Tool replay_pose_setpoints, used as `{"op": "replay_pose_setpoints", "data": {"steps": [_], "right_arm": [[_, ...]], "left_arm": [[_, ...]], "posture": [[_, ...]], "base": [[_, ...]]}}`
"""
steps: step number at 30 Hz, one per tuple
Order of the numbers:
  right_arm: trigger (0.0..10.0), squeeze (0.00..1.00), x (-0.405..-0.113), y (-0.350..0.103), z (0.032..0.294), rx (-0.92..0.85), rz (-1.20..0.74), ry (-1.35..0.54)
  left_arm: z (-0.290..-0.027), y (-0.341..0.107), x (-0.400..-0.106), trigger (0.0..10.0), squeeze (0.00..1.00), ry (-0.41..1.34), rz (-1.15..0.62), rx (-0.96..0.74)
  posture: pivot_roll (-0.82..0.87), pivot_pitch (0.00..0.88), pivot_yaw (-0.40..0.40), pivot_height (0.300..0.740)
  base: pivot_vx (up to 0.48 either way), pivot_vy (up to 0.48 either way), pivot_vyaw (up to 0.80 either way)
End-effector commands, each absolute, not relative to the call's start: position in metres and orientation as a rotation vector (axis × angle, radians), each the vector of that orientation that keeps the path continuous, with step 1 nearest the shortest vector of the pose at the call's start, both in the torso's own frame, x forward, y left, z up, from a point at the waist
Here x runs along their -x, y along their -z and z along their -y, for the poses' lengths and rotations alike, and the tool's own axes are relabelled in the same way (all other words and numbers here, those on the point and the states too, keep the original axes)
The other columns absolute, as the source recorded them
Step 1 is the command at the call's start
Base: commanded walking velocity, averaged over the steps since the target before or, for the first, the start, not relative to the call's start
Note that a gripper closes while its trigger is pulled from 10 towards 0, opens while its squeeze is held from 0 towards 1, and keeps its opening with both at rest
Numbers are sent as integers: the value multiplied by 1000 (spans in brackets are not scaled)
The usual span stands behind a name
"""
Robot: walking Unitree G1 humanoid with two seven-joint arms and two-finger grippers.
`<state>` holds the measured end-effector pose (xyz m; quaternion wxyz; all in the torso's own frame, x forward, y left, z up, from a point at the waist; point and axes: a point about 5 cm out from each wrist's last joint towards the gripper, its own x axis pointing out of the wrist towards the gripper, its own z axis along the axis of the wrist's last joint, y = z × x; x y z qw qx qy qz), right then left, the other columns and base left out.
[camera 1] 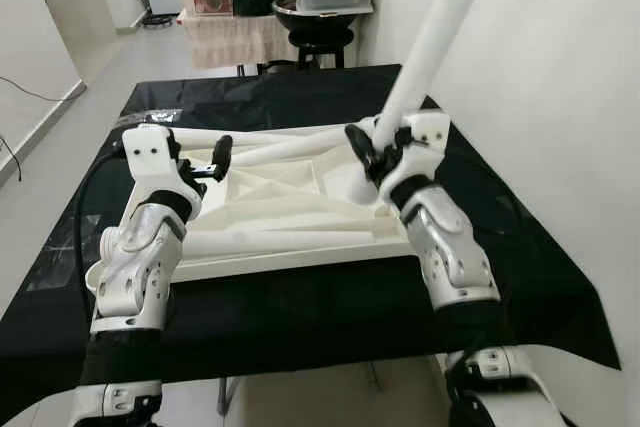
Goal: Building children table
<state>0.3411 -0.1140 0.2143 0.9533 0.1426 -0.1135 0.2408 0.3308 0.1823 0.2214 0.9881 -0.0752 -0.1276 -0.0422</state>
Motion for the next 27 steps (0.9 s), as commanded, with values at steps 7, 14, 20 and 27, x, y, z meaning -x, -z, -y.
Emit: {"op": "replay_pose_setpoints", "data": {"steps": [7, 14, 20, 27], "right_arm": [[10000, 0, -302, -203, 112, -393, 240, -641], [10000, 0, -267, -159, 118, -347, 98, -610], [10000, 0, -254, -143, 110, -381, 30, -629], [10000, 0, -253, -144, 108, -404, 13, -650]], "left_arm": [[-154, -192, -307, 10000, 0, 199, 164, 94], [-134, -149, -269, 10000, 0, 329, 68, 105], [-116, -122, -257, 10000, 0, 357, -7, 115], [-111, -123, -255, 10000, 0, 399, 1, 85]], "posture": [[-75, 0, 22, 740], [-85, 0, 22, 740], [-90, 0, 35, 740], [-82, 0, 45, 740]], "base": [[0, 0, 0], [0, 0, 0], [0, 0, 0], [0, -122, 0]]}}
